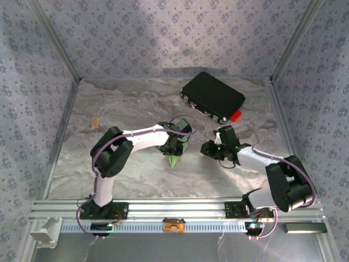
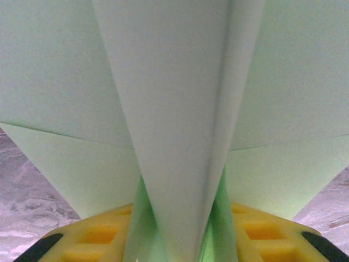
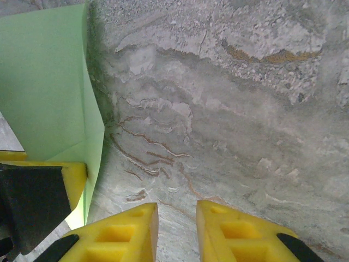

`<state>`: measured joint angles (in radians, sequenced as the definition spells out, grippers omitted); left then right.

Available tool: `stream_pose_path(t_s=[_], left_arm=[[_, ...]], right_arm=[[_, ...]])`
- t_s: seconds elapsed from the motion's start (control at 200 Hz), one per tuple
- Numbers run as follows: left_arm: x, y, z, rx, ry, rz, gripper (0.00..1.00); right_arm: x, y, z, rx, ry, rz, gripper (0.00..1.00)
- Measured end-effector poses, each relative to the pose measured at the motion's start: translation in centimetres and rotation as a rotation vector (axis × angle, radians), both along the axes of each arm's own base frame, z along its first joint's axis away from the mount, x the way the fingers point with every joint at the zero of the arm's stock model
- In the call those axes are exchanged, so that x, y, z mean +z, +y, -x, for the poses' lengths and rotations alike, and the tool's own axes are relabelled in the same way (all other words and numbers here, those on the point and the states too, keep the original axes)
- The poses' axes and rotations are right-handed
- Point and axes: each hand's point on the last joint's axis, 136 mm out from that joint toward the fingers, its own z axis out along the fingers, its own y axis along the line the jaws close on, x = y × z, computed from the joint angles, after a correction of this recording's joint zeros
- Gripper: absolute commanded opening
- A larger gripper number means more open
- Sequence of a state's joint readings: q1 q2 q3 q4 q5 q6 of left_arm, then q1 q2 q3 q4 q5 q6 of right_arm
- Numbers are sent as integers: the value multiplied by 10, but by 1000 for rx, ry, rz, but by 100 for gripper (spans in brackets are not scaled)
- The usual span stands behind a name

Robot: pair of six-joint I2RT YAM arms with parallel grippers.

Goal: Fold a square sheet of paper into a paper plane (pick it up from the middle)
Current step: Turn over a paper plane at the center of the table.

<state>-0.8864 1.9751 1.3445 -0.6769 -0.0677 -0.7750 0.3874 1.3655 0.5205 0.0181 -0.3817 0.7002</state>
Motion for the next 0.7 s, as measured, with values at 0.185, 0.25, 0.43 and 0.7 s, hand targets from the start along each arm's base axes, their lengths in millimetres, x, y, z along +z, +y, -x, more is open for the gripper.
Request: stream_pose_path(t_s=[0.185,0.25,0.43,0.7], left_arm=[[1,-1,0,14,1,3,37],[1,-1,1,19,1,3,37],[4,-2,0,42,0,12,40],[21,-1,1,74,-11,37,44]], right_arm=[[0,0,0,-1,0,0,28],[1,0,0,-1,-2,-1,28],[10,-3,-1,-5,-22,-5,28],[26,-7,-5,-5,-57,-2,29]])
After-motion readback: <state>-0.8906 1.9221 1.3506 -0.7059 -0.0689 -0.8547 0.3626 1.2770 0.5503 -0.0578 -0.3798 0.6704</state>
